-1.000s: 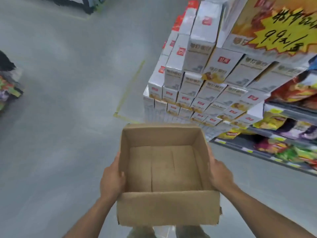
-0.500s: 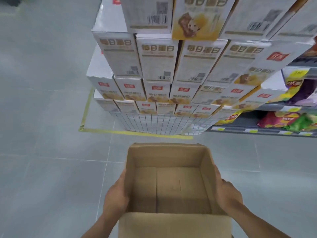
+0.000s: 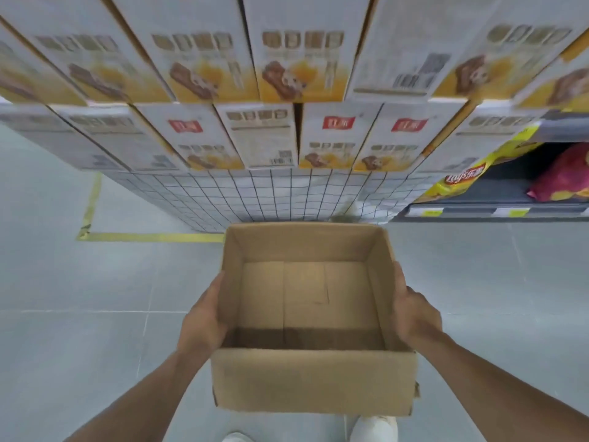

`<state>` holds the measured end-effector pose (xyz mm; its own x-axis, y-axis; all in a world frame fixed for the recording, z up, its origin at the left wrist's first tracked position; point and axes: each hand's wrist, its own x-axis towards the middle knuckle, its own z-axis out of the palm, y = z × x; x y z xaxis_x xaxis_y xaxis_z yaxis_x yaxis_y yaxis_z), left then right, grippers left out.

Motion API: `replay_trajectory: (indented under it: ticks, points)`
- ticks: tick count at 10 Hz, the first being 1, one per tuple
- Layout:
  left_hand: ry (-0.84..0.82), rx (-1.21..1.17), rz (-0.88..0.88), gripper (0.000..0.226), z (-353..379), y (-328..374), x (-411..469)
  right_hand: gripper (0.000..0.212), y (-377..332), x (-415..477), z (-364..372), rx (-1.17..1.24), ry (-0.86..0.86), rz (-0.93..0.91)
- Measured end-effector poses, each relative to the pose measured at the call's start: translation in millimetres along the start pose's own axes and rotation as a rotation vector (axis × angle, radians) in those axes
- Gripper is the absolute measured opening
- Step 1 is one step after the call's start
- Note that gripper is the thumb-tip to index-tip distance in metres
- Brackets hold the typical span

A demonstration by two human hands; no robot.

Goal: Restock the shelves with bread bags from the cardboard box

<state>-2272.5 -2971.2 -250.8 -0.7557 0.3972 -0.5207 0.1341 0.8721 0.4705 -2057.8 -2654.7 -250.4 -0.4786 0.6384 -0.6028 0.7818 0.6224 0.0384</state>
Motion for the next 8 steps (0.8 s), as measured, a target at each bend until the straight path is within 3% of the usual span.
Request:
replay_trajectory:
  ticks: [3, 5, 7, 8]
  points:
    - [0.079, -0.057, 0.052, 0.096, 55.5, -20.8, 54.1, 0.097, 0.4, 54.3, 64.2, 0.257, 0.125, 0.029]
    - [-0.024, 0.022, 0.031, 0.097, 59.6, -37.5, 43.6, 0.114, 10.8, 42.1, 91.1, 0.356, 0.1, -0.074]
    - [-0.161, 0.144, -0.069, 0.09, 24.2, -13.6, 45.6, 0.091, 0.6, 16.5, 33.3, 0.368, -0.069, -0.018]
    - [-0.1, 0.283, 0.009, 0.086, -4.2, 12.1, 26.9, 0.088, -9.0, -6.0, -1.0, 0.338, -0.06, -0.038]
